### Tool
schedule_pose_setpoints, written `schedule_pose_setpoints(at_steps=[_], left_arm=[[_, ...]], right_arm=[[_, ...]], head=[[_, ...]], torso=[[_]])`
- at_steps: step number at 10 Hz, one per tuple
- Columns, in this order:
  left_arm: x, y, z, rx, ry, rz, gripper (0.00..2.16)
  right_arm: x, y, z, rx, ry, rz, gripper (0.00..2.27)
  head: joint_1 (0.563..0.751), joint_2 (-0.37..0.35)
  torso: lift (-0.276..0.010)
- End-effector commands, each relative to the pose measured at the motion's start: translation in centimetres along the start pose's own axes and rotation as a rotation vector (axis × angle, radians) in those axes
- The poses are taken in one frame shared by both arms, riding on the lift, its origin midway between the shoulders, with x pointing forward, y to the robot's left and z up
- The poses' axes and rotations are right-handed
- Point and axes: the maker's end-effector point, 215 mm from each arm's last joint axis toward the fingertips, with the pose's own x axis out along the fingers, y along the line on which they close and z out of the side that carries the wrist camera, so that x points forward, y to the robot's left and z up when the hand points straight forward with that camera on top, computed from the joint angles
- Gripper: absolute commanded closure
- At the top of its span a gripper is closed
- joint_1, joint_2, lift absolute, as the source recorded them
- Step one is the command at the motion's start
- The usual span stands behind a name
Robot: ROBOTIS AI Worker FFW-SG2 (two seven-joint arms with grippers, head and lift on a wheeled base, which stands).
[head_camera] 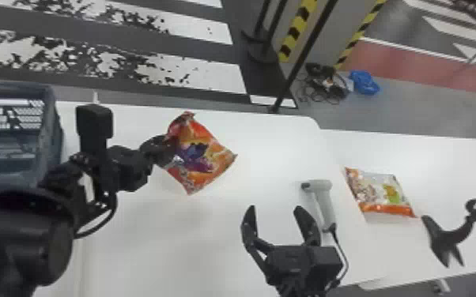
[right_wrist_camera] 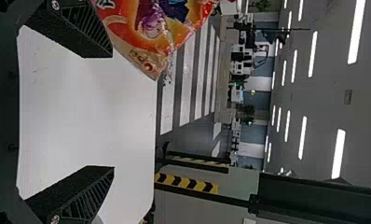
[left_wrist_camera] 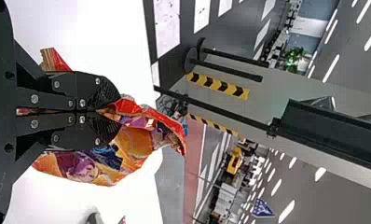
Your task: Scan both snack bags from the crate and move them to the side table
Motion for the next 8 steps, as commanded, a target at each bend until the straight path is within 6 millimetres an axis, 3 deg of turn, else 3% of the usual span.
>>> schedule_pose_setpoints(at_steps=[1,3,4,6,8], left_arm=[[0.7,-0.2,-2.6,-0.018,0.022,-0.016,2.13],[1.5,-0.4,-5.6,-0.024,0.072,-0.037,2.06],[1.7,-0.9,-6.6,-0.025,0.093,-0.054,1.87],[1.9,-1.9,-7.2,0.0,0.104,-0.042,0.0],[1.3,-2.5,-4.2,0.095,0.058,-0.013,0.03]], right_arm=[[0.0,-0.5,0.6,0.013,-0.021,-0.023,0.07],[-0.1,-0.5,0.6,0.029,-0.023,-0.027,0.07],[-0.1,-0.4,0.5,0.03,-0.02,-0.026,0.07],[-0.1,-0.5,0.5,0.029,-0.022,-0.027,0.07],[-0.1,-0.4,0.5,0.03,-0.02,-0.026,0.07]], head=[[0.695,-0.35],[0.695,-0.35],[0.695,-0.35],[0.695,-0.35],[0.695,-0.35]], torso=[[-0.075],[-0.075],[-0.075],[-0.075],[-0.075]])
